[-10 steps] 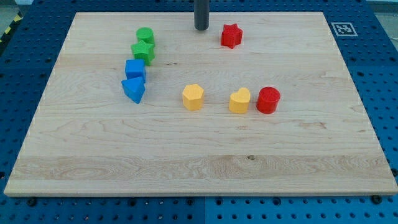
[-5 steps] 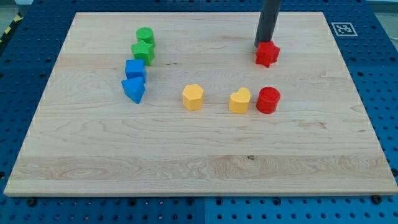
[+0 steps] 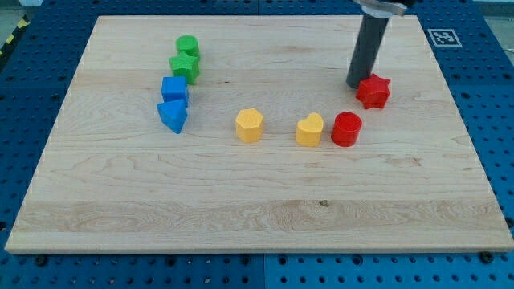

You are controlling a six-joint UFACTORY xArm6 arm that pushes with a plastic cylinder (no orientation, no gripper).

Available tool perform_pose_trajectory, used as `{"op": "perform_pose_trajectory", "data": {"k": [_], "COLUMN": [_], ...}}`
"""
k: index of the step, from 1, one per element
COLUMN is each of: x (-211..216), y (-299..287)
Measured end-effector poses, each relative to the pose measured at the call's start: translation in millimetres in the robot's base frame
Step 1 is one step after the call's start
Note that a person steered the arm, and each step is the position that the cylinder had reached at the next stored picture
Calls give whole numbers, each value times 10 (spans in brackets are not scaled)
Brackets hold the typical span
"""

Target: Slide the red star towards the bottom right

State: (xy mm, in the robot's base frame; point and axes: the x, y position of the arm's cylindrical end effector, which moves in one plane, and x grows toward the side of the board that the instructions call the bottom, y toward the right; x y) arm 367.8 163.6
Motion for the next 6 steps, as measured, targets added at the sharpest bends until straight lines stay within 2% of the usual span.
{"op": "perform_pose_trajectory", "data": {"k": [4,6], "x": [247,683], "y": [399,538]}}
